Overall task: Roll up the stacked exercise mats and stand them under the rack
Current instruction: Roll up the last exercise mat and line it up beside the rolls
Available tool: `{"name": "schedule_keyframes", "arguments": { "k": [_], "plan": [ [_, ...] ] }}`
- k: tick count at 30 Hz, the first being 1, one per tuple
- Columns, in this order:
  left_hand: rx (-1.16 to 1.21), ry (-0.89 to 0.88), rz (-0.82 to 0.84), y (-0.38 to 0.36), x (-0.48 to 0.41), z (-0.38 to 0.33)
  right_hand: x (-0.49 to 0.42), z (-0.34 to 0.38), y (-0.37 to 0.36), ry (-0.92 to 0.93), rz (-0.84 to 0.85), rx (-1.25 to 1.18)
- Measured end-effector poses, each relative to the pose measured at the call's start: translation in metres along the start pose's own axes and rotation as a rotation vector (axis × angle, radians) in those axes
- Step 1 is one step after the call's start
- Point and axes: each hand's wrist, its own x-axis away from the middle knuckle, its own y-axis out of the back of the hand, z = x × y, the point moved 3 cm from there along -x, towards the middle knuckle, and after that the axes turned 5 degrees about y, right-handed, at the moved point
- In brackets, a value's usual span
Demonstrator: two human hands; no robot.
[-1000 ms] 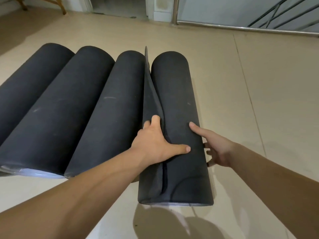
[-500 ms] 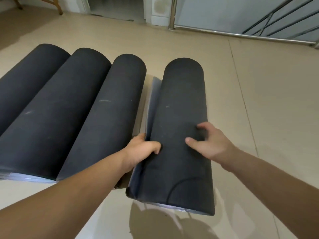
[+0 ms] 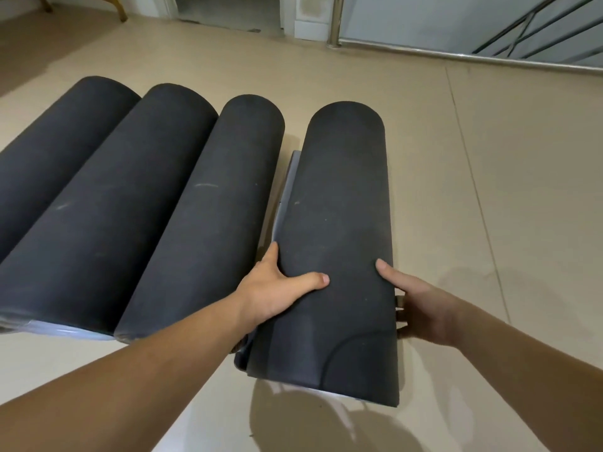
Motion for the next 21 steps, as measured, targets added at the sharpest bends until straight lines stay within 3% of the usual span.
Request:
{"name": "schedule_keyframes", "arguments": {
  "k": [7,10,14,18,21],
  "plan": [
    [0.130,0.030,0.134,-0.006,0.014,-0.003,0.023,0.043,-0.006,0.162,-0.171,0.183],
    [0.015,-0.037,0.063,-0.004,0.012,-0.016,0.030,0.053,0.005,0.190,-0.184,0.277],
    [-0.257,-0.248,-0.185,-0.001,0.024,-0.047,0.025,0.043,0.003,0.134,-0.154,0.289],
    [-0.273,-0.214,-0.150,-0.017,0.028,-0.053,0.027,0.030,-0.012,0.015,-0.093,0.224],
    [-0.407,-0.198,-0.131,-0.029,0.030,-0.050,0.031,0.031,-0.022,0.044,-0.098,0.229]
  ]
}}
